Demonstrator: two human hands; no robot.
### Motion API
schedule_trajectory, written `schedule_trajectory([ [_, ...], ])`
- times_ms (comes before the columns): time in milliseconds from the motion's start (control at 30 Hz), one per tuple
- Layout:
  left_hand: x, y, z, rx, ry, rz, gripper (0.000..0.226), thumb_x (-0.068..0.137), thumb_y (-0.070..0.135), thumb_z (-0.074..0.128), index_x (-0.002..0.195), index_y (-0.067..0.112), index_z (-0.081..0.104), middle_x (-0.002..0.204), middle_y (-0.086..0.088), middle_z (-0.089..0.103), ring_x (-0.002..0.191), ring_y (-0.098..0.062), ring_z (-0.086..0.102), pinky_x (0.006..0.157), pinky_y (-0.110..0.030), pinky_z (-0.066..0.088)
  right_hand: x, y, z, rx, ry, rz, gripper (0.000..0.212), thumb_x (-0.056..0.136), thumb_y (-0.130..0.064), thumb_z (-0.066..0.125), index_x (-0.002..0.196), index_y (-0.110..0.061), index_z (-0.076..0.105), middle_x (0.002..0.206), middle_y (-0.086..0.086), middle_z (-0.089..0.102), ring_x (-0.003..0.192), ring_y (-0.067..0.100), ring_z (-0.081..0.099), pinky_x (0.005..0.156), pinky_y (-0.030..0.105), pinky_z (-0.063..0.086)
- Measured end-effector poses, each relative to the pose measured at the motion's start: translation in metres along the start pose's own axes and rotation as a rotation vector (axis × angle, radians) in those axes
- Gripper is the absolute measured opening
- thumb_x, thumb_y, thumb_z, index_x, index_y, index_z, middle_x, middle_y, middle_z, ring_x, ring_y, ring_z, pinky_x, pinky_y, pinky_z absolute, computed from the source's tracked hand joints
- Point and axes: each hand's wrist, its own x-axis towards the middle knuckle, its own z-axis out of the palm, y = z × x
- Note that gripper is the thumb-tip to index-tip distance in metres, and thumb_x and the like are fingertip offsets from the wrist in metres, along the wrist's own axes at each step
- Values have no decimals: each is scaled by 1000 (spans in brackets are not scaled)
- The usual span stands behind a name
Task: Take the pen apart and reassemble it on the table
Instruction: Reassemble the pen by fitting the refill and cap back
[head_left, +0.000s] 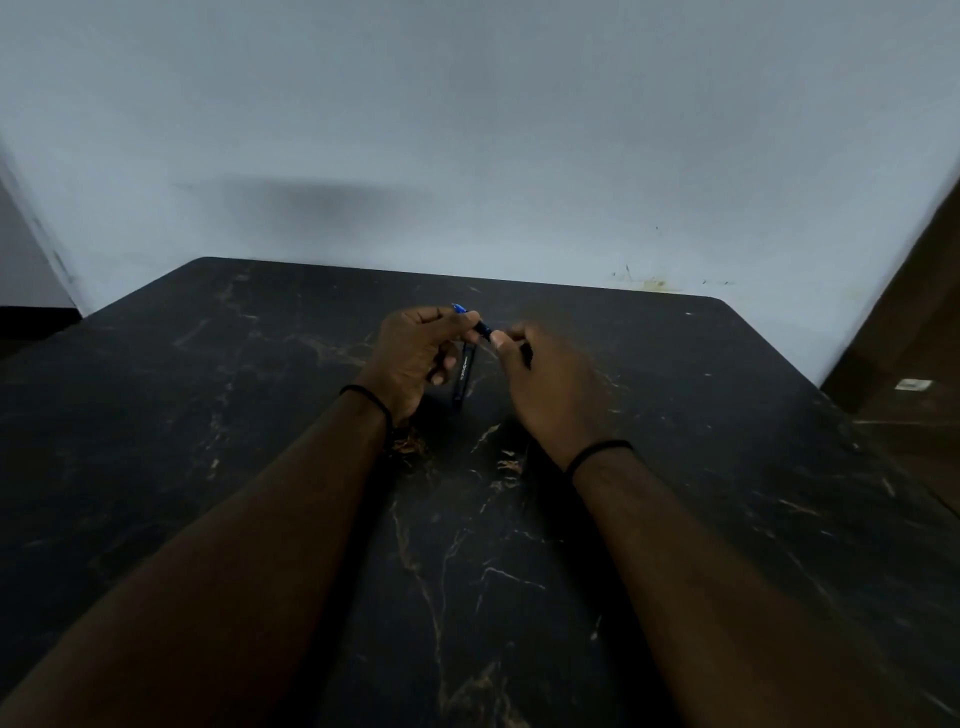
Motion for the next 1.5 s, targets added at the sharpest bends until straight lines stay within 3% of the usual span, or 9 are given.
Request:
schedule_trajectory([
  [100,-2,4,3,-1,14,-11,13,89,19,70,83,8,74,82,-11,72,40,-10,45,33,-18,30,-2,2,-1,61,12,24,23,87,-40,70,92,-32,49,83,-14,57,77,12,59,64,32,47],
  [333,-5,7,3,37,32,-27,17,90,20,69,91,3,71,88,-14,72,42,-10,45,34,-19,30,1,-2,-4,-48,-67,3,35,104,-41,41,78,-21,55,72,-5,52,72,22,55,65,34,38],
  [500,-4,6,3,28,35,-25,18,90,19,69,92,1,71,85,-12,73,41,-10,45,33,-18,30,-1,-1,-2,90,13,34,20,89,-37,69,95,-26,53,84,-11,59,76,15,58,66,33,47],
  [733,-6,9,4,47,36,-10,17,91,17,68,88,1,71,86,-15,71,41,-10,44,34,-18,29,2,-1,-1,-82,-55,-9,37,104,-37,41,71,-22,49,70,-5,52,73,23,56,66,32,36],
  [867,-6,9,5,39,38,-12,16,91,16,68,90,0,70,86,-16,69,41,-11,43,34,-19,29,0,0,-2,58,-16,35,20,92,-44,64,96,-25,56,86,-9,58,74,10,56,62,28,38],
  [933,-6,8,5,29,36,-15,15,90,16,68,88,2,70,87,-17,70,41,-11,44,34,-19,29,-1,1,-1,58,4,25,22,87,-35,72,90,-29,51,81,-12,56,70,5,53,56,27,37],
  [1133,-6,9,4,37,38,-20,14,91,16,67,86,4,71,85,-15,71,40,-10,43,33,-19,28,3,-1,1,-89,-83,25,37,103,-41,41,72,-24,52,68,-7,49,74,25,59,66,34,41],
  [1300,-7,9,3,32,34,-24,15,91,16,67,90,2,70,82,-12,72,40,-10,44,33,-19,30,0,2,2,61,-11,41,25,85,-43,70,90,-31,49,76,-15,53,68,1,52,57,27,39],
  [1500,-6,8,2,32,31,-25,15,90,21,69,84,8,72,82,-9,74,42,-10,45,34,-19,31,0,-2,-1,-17,-54,21,25,96,-35,58,75,-21,55,64,-6,49,60,9,47,56,30,32],
])
